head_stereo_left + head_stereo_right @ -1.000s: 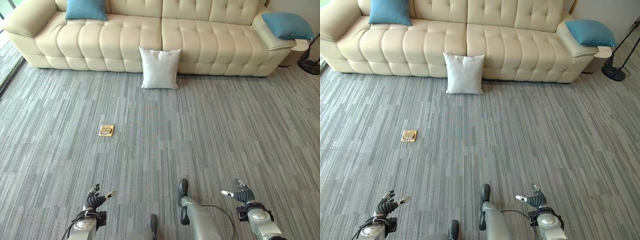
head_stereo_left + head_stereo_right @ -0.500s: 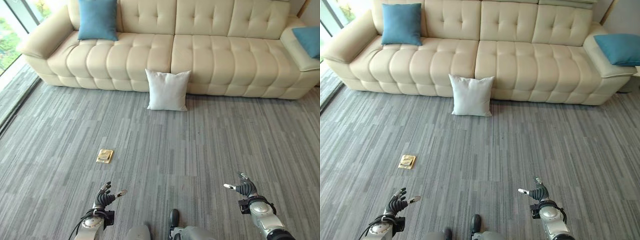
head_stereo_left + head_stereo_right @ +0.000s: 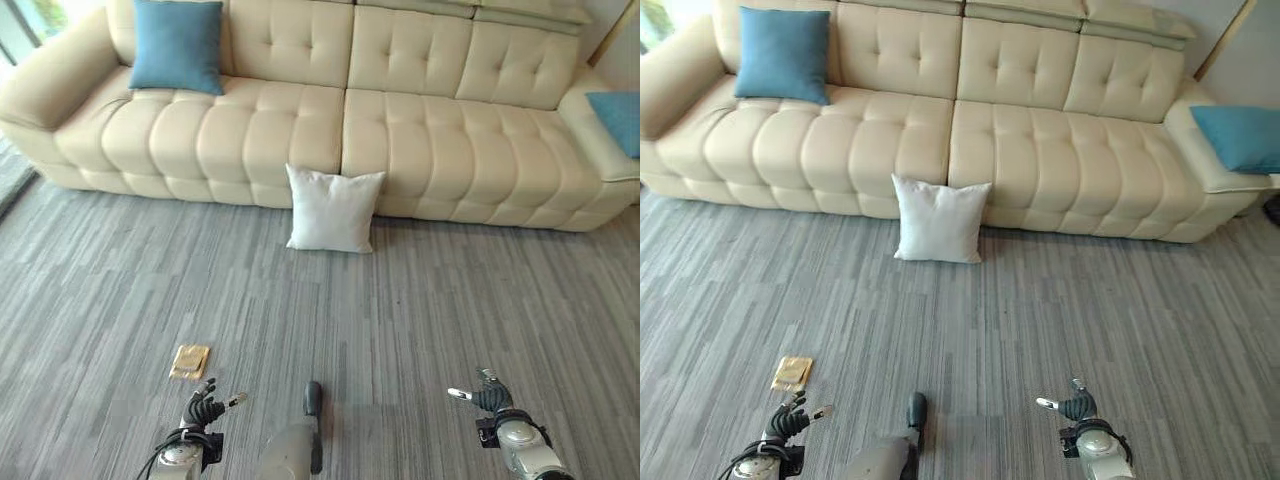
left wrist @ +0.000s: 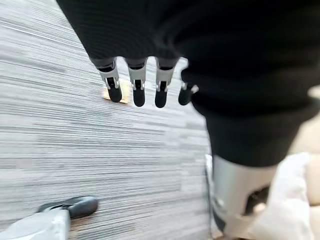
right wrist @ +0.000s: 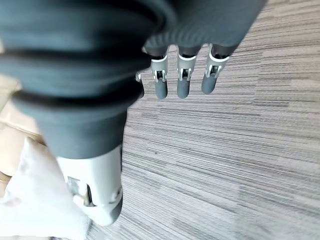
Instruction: Pick up all the scattered cushions and arrange them neatly on the sofa.
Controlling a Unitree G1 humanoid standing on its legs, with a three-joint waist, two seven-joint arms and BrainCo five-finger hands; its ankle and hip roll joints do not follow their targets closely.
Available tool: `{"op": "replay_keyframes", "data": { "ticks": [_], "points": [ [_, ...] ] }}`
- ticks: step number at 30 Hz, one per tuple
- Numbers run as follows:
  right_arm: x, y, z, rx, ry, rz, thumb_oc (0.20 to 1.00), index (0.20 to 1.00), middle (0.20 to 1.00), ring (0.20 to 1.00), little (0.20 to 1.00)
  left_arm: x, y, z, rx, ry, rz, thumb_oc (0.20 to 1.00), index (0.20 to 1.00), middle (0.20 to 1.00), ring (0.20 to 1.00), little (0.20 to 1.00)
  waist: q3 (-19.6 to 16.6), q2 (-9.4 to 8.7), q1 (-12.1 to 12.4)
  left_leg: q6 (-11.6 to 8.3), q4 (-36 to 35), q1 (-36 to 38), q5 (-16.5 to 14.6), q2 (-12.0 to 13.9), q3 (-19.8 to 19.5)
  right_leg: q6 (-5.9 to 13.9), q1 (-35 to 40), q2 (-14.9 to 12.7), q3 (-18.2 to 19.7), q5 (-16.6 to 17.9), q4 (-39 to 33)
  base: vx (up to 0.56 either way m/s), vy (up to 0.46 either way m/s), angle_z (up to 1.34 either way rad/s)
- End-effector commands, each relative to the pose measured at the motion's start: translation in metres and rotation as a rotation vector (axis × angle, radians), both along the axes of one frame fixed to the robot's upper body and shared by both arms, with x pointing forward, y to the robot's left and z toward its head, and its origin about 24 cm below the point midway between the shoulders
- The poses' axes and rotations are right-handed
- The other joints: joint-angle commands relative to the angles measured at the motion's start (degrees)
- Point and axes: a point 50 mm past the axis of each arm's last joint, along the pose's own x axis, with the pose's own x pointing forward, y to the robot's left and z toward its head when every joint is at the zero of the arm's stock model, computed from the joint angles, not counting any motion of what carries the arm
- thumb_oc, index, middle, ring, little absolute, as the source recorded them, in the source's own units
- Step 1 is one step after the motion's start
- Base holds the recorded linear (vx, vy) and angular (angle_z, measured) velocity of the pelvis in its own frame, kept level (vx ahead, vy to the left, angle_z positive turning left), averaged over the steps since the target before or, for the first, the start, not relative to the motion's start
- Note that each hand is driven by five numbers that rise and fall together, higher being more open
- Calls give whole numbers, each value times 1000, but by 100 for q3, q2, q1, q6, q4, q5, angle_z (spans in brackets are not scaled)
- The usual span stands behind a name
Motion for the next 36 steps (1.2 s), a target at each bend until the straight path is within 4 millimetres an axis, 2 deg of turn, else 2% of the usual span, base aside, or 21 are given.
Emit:
{"op": "replay_keyframes", "data": {
  "ticks": [1,4,8,10,11,12,13,15,18,21,22,23,24,25,26,27,28,29,30,34,36],
  "points": [
    [22,4,16,-2,-98,37,1000,1000,1000,1000,1000,18,16,20,112,-70,-66,1000,1000,1000,1000,1000,152,-19,70,-231,534,-56,-800,210,-202,475,-492,-605,254,1682,-104,224,163,-6],
    [24,9,15,0,-89,71,1000,1000,1000,1000,1000,16,16,19,110,-61,-72,1000,1000,1000,1000,1000,188,68,-43,-206,417,407,-985,201,-324,276,-898,-678,-134,1433,-239,331,129,6],
    [31,9,19,-15,-96,92,1000,1000,1000,1000,1000,13,15,15,97,-45,-54,1000,1000,1000,1000,1000,338,111,-213,-245,337,980,-1338,122,-414,314,-1421,-727,-625,1363,-1260,371,35,8],
    [31,6,19,-32,-87,103,1000,1000,1000,1000,1000,10,13,11,85,-32,-39,1000,1000,1000,1000,1000,410,95,-319,-322,360,1327,-1568,29,-565,462,-1626,-689,-687,1575,-2020,744,-107,11],
    [26,0,18,-53,-70,103,1000,1000,1000,1000,1000,8,10,7,81,-16,-35,1000,1000,1000,1000,1000,374,104,-464,-461,270,1746,-1743,58,-889,570,-1974,-621,-422,1862,-2286,733,-164,50],
    [26,0,18,-54,-70,103,1000,1000,1000,1000,1000,8,10,7,80,-16,-35,1000,1000,1000,1000,1000,376,119,-464,-464,263,1759,-1751,73,-892,568,-1965,-609,-430,1852,-2280,956,-283,78],
    [22,0,17,-36,-67,99,1000,1000,1000,1000,1000,6,8,6,76,-15,-50,1000,1000,1000,1000,1000,284,82,-472,-593,203,1973,-1818,169,-980,505,-1808,-674,-482,1852,-2271,465,-177,74],
    [22,-1,18,-35,-74,98,1000,1000,1000,1000,1000,4,5,3,69,0,-58,1000,1000,1000,1000,1000,194,156,-535,-736,245,2047,-1681,403,-1011,407,-1784,-637,-588,1796,-2077,475,-231,58],
    [20,-4,22,-23,-101,88,1000,1000,1000,1000,1000,3,2,3,62,2,-75,1000,1000,1000,1000,1000,106,265,-607,-1010,547,1987,-1128,818,-1026,217,-1614,-465,-756,1510,-1944,347,-245,80],
    [18,-10,23,-20,-110,61,1000,1000,1000,1000,1000,4,-2,2,48,3,-93,1000,1000,1000,1000,1000,149,266,-631,-1005,1346,1606,-484,1021,-950,-4,-1377,-323,-732,1249,-1912,254,-207,11],
    [18,-12,23,-24,-108,53,1000,1000,1000,1000,1000,5,-4,2,42,4,-96,1000,1000,1000,1000,1000,168,252,-632,-963,1555,1488,-388,1062,-876,-71,-1300,-299,-710,1183,-1916,286,-211,-32],
    [17,-15,23,-28,-102,33,1000,1000,1000,1000,1000,7,-8,1,35,5,-103,1000,1000,1000,1000,1000,167,230,-642,-858,1593,1309,-476,1120,-659,-129,-1188,-269,-650,1067,-1933,282,-168,-49],
    [17,-17,23,-33,-102,29,1000,1000,1000,1000,1000,8,-10,0,31,7,-111,1000,1000,1000,1000,1000,188,246,-609,-817,1536,1250,-673,1041,-617,-129,-1098,-231,-588,1015,-1952,207,-106,-47],
    [17,-16,23,-33,-102,29,1000,1000,1000,1000,1000,8,-10,0,32,7,-111,1000,1000,1000,1000,1000,175,230,-617,-811,1518,1235,-648,1022,-620,-126,-1113,-249,-590,1029,-1961,152,-41,-46],
    [17,-18,23,-37,-101,24,1000,1000,1000,1000,1000,8,-12,-1,28,11,-125,1000,1000,1000,1000,1000,185,238,-600,-763,1424,1129,-898,873,-581,-119,-1021,-234,-545,992,-2012,184,-24,-41],
    [18,-20,24,-42,-104,20,1000,1000,1000,1000,1000,10,-17,-2,31,16,-154,1000,1000,1000,1000,1000,160,197,-598,-687,1166,870,-1248,520,-494,-78,-917,-263,-487,982,-2127,275,-21,-33],
    [19,-21,24,-45,-104,13,1000,1000,1000,1000,1000,11,-18,-1,29,11,-165,1000,1000,1000,1000,1000,205,201,-491,-633,986,427,-1299,47,-496,-40,-727,-168,-358,974,-2277,191,-2,2],
    [19,-21,24,-45,-105,13,1000,1000,1000,1000,1000,11,-18,-1,30,11,-165,1000,1000,1000,1000,1000,187,193,-499,-631,968,408,-1275,38,-500,-38,-749,-177,-363,985,-2282,144,27,4],
    [18,-22,21,-58,-82,12,1000,1000,1000,1000,1000,8,-15,-3,38,25,-150,1000,1000,1000,1000,1000,211,252,-387,-688,736,327,-1182,-182,-664,13,-607,-27,-206,1001,-2328,125,52,-22],
    [16,-13,18,-45,-73,50,1000,1000,1000,1000,1000,0,-15,-6,18,35,-128,1000,1000,1000,1000,1000,163,311,-361,-498,348,691,-1168,-224,-880,124,-645,59,-89,914,-1911,129,77,-86],
    [17,-10,18,-48,-69,66,1000,1000,1000,1000,1000,-4,-12,-7,21,42,-112,1000,1000,1000,1000,1000,174,328,-311,-431,311,780,-1199,-191,-776,177,-733,16,-73,897,-1654,106,79,-38]
  ]
}}
